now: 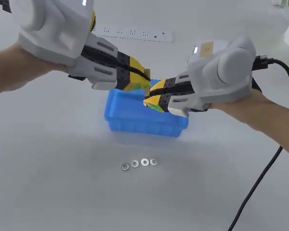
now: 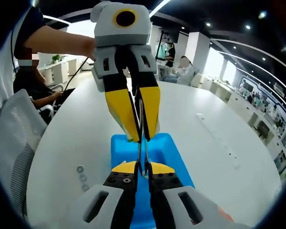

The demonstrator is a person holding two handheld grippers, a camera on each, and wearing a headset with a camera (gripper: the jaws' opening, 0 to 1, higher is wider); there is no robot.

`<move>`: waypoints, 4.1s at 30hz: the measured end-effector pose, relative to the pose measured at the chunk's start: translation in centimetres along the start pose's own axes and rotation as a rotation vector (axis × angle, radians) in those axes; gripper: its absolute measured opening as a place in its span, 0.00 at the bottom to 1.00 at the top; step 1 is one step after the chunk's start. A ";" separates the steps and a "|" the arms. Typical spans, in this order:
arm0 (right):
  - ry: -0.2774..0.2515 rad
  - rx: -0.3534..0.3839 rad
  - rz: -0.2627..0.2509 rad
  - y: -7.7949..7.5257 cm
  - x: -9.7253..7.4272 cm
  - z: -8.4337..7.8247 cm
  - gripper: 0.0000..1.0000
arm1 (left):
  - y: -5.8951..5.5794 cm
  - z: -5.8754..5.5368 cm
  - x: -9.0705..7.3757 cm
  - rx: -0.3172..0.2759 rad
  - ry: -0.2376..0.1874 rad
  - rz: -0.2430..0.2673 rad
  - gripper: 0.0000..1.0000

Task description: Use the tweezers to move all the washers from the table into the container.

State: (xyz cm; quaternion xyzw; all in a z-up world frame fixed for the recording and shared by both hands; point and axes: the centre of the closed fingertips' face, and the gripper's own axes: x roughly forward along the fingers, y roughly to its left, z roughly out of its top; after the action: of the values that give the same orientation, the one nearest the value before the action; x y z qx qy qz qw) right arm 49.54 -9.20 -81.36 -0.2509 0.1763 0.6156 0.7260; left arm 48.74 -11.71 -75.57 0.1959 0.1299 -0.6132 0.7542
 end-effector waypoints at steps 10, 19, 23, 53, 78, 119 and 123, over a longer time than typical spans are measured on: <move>0.003 0.025 0.035 0.0 0.6 -1.3 0.09 | 0.3 -1.2 0.7 -0.027 0.022 -0.003 0.07; 0.016 0.043 0.043 0.1 0.8 -2.1 0.09 | 0.3 -1.9 1.3 -0.027 0.040 0.001 0.07; 0.026 0.048 0.049 0.3 1.0 -2.4 0.09 | 0.3 -2.2 1.6 -0.034 0.045 -0.005 0.07; 0.039 0.086 0.030 0.5 0.9 -2.0 0.11 | -0.5 -2.1 1.4 -0.057 0.041 -0.005 0.07; -0.072 0.033 0.037 2.9 -2.5 3.1 0.12 | -3.6 3.3 -1.7 0.016 0.002 -0.013 0.07; -0.038 0.018 0.119 11.8 -1.5 2.7 0.14 | -11.4 0.5 -4.7 -0.059 -0.020 -0.011 0.07; -0.035 0.027 0.133 12.5 -1.2 1.9 0.16 | -12.2 -0.1 -4.4 -0.100 -0.030 -0.034 0.07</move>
State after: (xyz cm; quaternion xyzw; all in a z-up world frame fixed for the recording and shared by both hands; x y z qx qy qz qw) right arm 36.91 -7.60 -80.93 -0.2183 0.1881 0.6643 0.6897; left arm 35.85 -9.87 -75.43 0.1467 0.1524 -0.6214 0.7544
